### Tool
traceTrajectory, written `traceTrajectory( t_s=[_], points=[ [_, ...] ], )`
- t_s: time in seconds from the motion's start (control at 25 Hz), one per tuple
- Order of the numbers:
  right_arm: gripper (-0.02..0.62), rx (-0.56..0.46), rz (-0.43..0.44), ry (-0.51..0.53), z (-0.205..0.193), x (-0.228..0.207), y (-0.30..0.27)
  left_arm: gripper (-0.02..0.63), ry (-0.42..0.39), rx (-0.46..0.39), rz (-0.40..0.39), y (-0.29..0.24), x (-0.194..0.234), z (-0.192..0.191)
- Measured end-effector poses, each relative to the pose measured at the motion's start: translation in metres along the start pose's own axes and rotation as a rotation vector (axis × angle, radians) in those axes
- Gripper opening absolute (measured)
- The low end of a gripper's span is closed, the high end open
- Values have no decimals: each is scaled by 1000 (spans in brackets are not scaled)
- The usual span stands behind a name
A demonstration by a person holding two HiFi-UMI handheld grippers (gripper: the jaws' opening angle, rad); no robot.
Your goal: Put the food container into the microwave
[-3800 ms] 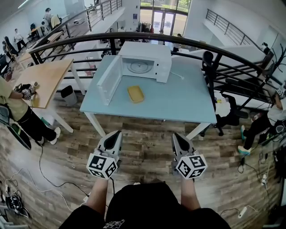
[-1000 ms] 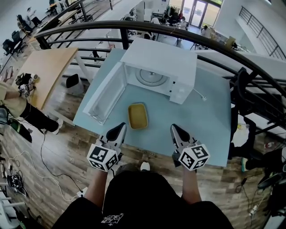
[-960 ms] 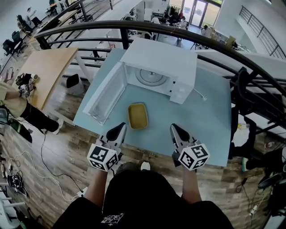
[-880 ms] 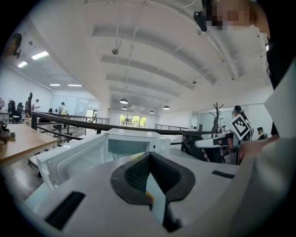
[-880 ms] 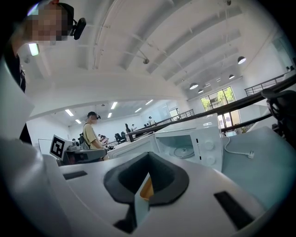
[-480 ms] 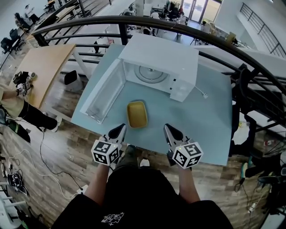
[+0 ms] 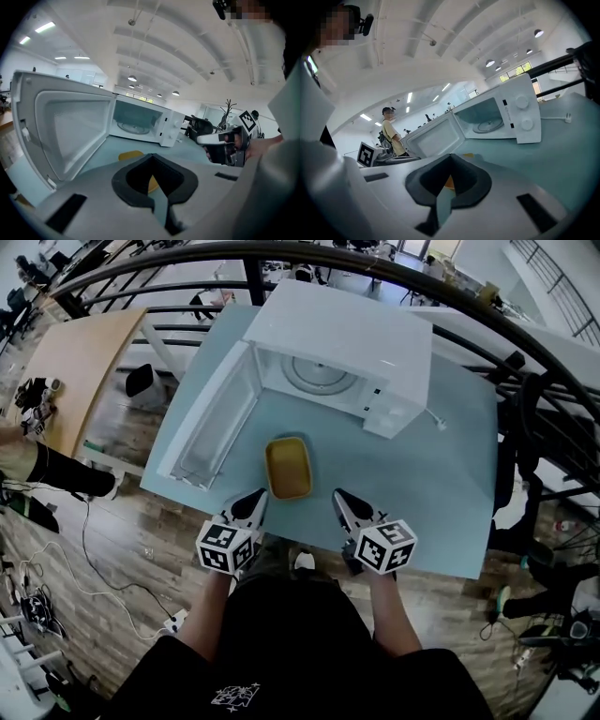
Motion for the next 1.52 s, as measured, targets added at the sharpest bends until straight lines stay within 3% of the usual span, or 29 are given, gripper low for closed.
traceTrajectory(
  t_s=[0.32, 0.52, 0.96, 1.28, 1.52],
  points=[
    [6, 152, 25, -66, -27, -21, -46, 6, 10, 2, -29, -20, 19, 3],
    [6, 164, 69, -183, -32, -38, -67, 6, 23, 26, -37, -32, 29, 1],
    [6, 174, 120, -330, -29, -73, -101, 6, 37, 113, -59, -67, 55, -7],
    [8, 178, 220, -474, -39, -89, -120, 6, 45, 158, -77, -77, 68, -11],
    [9, 193, 260, -520, -41, -102, -131, 6, 58, 163, -100, -90, 76, -9]
  ],
)
Point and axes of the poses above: the fingertips, and each gripper's own axes: y backward along the fingers, x to its left, z out of its top, the point moved 10 cm from there along y, backward along the fingers, and after that the axes turned 7 degrees about x, right-handed, at the moved point
